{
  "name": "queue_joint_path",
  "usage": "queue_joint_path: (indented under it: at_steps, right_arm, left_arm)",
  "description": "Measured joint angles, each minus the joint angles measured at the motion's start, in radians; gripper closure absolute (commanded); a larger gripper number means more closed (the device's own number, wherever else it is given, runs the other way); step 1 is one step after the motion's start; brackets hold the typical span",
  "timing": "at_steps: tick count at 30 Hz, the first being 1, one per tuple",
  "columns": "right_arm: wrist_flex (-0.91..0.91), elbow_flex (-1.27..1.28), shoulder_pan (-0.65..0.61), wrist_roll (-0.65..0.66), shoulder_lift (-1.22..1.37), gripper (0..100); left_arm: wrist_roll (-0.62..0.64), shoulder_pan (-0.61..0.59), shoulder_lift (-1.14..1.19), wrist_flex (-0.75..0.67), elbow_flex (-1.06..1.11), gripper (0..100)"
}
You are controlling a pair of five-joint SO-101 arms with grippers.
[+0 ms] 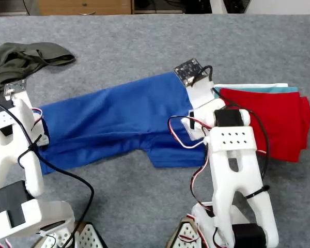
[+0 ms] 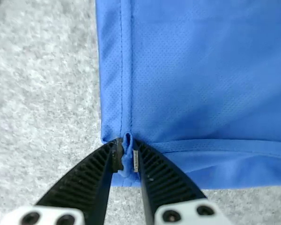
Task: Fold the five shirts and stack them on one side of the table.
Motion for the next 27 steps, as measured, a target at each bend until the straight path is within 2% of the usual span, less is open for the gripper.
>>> queue_joint_path:
  at_steps: [18, 27]
  right_arm:
    - [0.011, 0.130, 0.000, 0.000, -0.160, 99.7]
    - [0.011, 0.140, 0.000, 0.000, -0.164, 99.7]
  left_arm:
    - [-0.077, -0.028, 0.000, 0.002, 0.028, 98]
    - [-0.077, -0.023, -0.003, 0.005, 0.037, 98]
